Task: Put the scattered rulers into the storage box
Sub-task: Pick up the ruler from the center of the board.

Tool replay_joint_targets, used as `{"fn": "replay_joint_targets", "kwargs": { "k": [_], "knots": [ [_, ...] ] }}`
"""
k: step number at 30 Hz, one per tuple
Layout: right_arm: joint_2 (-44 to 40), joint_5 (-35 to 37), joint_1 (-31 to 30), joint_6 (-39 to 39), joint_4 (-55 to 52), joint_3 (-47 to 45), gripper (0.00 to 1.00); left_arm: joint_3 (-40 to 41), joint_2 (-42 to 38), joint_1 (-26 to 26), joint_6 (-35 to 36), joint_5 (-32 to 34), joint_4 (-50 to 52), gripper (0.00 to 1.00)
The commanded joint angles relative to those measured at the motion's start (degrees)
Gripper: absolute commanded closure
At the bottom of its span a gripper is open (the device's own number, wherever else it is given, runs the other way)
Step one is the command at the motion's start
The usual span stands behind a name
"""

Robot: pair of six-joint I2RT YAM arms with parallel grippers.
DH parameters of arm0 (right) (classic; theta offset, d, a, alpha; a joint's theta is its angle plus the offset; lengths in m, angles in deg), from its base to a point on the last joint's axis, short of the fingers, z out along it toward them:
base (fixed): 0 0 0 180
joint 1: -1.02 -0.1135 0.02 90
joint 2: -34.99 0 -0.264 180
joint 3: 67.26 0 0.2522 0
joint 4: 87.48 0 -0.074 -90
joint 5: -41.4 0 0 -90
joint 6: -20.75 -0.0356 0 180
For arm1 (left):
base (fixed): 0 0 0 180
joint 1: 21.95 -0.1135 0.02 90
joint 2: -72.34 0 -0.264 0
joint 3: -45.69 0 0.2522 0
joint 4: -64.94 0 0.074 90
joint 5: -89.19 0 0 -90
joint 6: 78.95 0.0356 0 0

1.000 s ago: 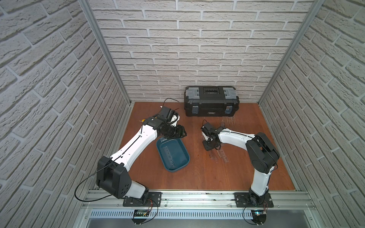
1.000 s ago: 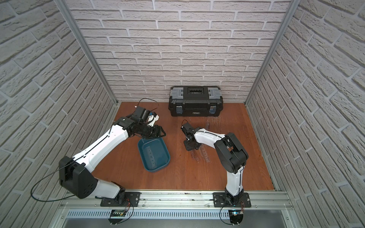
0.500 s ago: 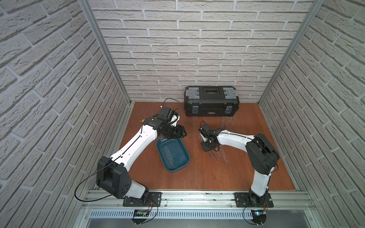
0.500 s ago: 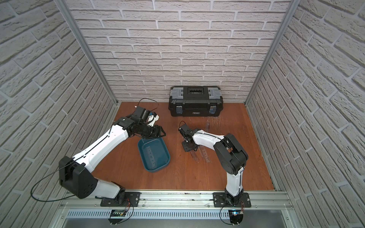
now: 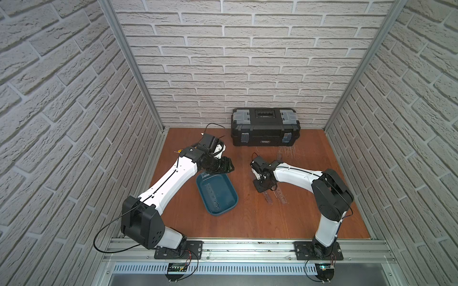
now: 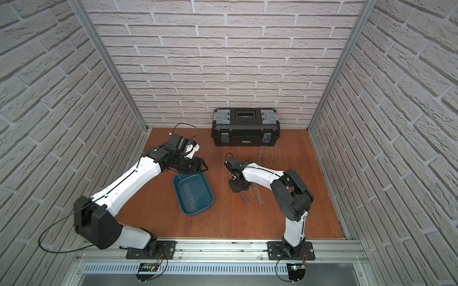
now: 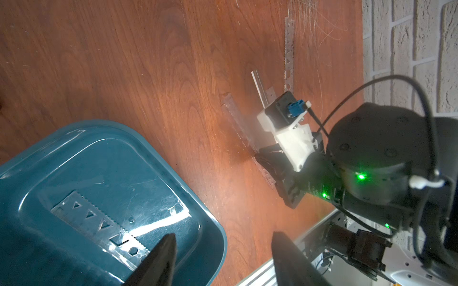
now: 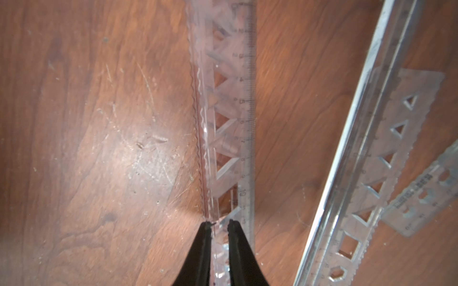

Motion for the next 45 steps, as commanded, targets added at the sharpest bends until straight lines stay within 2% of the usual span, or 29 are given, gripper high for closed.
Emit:
{"fn": "replay_joint_targets", "kwargs": {
  "k": [1,6,15,26,35,39,45],
  "knots": [
    [-2.2,1.0,0.3,-0.2,-1.1,1.2,0.87,-0.1,-1.2,0.5,-0.2,-0.1,-1.3,0.34],
    [-4.4,2.7,1.4,-0.3,-1.0,0.9,0.98,0.0,-1.2,0.4,-0.1,0.0,-1.2,0.34],
    [-5.8,2.0,4.4,1.1,-1.3,0.5,0.98,-0.4,-0.5,0.4,-0.2,-0.2,-1.6,0.34],
    [-9.3,0.3,4.5,0.6,-2.6,1.7,0.98,-0.1,-1.2,-0.2,-0.2,0.6,-1.6,0.34],
    [-15.2,-5.1,3.1,-0.4,-8.4,9.1,0.97,0.1,-5.8,-6.6,-0.1,1.2,-0.6,0.35],
    [-16.0,-9.3,0.2,-2.5,-8.7,13.4,0.97,1.5,-9.9,-10.9,0.1,2.2,0.7,0.34],
    [-12.7,-15.9,-5.9,-7.7,-5.3,18.3,0.97,5.1,-16.3,-17.1,-0.2,2.3,2.0,0.33]
  ]
}}
